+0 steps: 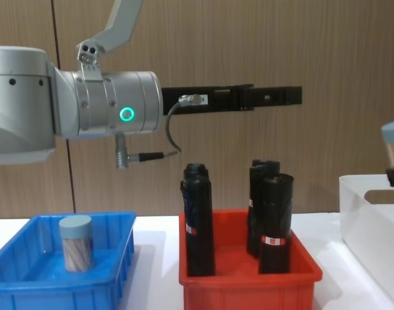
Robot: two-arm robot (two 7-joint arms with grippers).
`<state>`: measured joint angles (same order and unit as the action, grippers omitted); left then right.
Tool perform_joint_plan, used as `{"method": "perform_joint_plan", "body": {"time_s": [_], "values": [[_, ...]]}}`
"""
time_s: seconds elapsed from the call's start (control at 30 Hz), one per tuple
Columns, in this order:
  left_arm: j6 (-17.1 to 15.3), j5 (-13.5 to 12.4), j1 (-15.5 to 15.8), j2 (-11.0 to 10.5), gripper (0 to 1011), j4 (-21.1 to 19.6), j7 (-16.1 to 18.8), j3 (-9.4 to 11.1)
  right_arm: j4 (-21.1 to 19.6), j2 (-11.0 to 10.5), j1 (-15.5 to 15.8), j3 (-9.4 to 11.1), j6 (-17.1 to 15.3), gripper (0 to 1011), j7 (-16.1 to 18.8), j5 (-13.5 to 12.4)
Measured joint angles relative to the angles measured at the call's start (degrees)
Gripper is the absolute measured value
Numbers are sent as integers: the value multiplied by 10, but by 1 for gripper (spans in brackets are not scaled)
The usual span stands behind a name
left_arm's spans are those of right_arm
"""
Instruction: Pick the cotton swabs from the blue box and place them into the white box.
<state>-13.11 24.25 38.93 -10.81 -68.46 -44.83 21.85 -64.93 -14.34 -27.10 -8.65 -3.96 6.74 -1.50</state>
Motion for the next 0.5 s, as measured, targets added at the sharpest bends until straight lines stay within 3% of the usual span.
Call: {"method": "perform_joint_plan", "body": {"time_s": [0.5], "values": [[0,0,0,0,1004,0,0,0,94,0,-40,12,10,628,-2,-1]]}}
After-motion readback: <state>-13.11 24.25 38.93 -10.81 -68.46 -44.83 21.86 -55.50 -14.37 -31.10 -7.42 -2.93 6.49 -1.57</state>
